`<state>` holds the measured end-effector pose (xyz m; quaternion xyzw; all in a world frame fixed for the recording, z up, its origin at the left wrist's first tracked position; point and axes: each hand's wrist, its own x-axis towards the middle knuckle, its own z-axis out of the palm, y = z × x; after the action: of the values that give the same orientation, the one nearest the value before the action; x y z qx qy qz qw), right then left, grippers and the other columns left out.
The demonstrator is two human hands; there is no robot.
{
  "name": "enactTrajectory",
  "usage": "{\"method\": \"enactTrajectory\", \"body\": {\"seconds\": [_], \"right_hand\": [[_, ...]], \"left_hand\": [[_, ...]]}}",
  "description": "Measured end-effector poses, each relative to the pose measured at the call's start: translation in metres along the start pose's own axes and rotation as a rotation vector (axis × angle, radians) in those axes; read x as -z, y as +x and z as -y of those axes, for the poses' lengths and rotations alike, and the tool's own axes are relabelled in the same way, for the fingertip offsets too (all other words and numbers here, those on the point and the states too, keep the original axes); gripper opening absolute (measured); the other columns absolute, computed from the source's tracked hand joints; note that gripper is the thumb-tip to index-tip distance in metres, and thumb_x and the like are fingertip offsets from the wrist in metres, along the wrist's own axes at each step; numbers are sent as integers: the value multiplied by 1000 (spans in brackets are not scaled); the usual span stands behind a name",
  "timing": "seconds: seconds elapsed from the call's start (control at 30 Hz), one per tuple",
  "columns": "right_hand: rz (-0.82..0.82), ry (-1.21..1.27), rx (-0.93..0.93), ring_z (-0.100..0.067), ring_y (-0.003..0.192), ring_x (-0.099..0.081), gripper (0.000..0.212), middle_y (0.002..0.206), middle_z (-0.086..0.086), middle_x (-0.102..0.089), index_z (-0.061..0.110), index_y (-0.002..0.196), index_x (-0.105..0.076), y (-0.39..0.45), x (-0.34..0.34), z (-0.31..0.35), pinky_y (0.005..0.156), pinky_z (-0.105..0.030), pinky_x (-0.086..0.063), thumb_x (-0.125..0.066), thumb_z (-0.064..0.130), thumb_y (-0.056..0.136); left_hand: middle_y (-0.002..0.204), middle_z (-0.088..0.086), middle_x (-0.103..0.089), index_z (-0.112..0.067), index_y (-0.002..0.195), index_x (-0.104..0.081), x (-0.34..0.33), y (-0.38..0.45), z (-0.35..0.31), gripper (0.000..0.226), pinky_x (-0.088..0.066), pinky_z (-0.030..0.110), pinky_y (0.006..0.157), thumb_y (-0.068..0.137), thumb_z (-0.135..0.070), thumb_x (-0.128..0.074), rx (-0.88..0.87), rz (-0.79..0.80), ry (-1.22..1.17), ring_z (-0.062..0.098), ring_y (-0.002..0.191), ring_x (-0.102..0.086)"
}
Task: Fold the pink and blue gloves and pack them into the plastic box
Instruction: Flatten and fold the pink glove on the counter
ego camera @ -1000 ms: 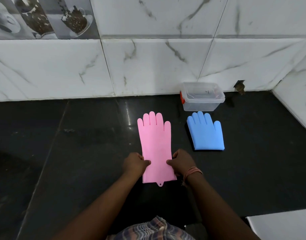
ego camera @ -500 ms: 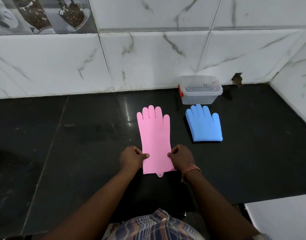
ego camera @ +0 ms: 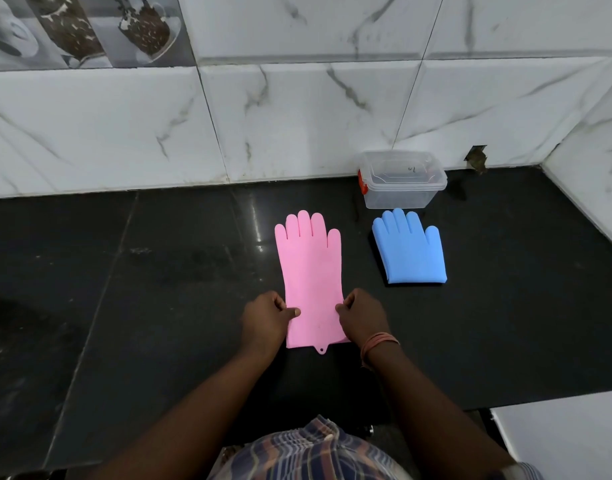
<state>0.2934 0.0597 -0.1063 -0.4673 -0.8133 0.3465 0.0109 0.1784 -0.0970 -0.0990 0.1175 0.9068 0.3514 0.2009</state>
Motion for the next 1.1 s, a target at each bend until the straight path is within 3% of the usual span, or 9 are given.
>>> {"method": "enactTrajectory", "body": {"seconds": [0.33,0.43,0.5,0.67,0.77,0.83,0.93,1.03,1.1], "right_hand": [[-65,-132,124,-6,67,-53,23,77,7,-58,27,80,-47,10,4,6,55,-23,-38,-66,35,90],[-87,-106,207,-12,90,-61,11,106,3,-62,25,103,-59,16,0,13,78,-28,-53,-64,28,93],[-77,-115,252,-18,110,-60,29,124,0,-59,21,124,-60,21,-3,16,95,-33,-52,-62,24,96],[-132,-152,316,-16,115,-54,31,129,0,-55,21,128,-60,26,-11,15,99,-30,-48,-60,23,97],[-200,-174,356,-18,121,-52,34,132,-1,-54,20,131,-59,33,-13,19,105,-33,-45,-58,29,98],[-199,-182,394,-25,137,-45,41,147,-6,-49,20,140,-52,41,-14,25,115,-39,-35,-53,31,100],[-76,-276,489,-28,155,-7,56,168,-6,-11,19,158,-23,61,-17,32,123,-41,-6,-38,33,106],[27,-359,542,-26,154,13,61,164,-1,18,23,160,1,77,-23,28,124,-42,8,-23,39,107],[8,-390,551,-25,154,16,61,165,0,18,28,160,6,81,-27,24,125,-44,7,-17,44,105]], "left_hand": [[80,-9,-66,-24,89,-61,-2,10,1,23,-44,28,59,84,-38,-79,-81,-13,97,9,72,-62],[86,-10,-67,-24,99,-66,-3,18,-4,17,-44,28,61,88,-30,-77,-98,-21,71,8,74,-61],[88,-7,-72,-21,96,-70,-4,23,-7,14,-48,26,61,86,-23,-79,-85,-20,25,5,72,-61],[83,-14,-68,-26,90,-64,-5,27,-3,23,-61,37,74,80,-30,-85,-71,14,47,3,74,-64],[116,-5,-66,-28,119,-61,-7,33,-1,44,-58,34,84,82,-42,-81,-212,-72,157,13,101,-65],[143,1,-58,-24,145,-50,-9,41,-7,59,-52,42,105,94,-48,-67,-361,-134,245,24,128,-57],[171,6,-19,-19,163,-23,-18,59,-22,69,-19,46,127,105,-55,-33,-570,-70,466,32,158,-17],[169,1,18,-22,165,4,-28,75,-15,85,8,46,127,96,-72,2,-588,53,634,31,159,14],[169,0,20,-24,164,8,-34,80,-3,86,9,48,128,95,-74,4,-585,38,638,30,159,14]]}}
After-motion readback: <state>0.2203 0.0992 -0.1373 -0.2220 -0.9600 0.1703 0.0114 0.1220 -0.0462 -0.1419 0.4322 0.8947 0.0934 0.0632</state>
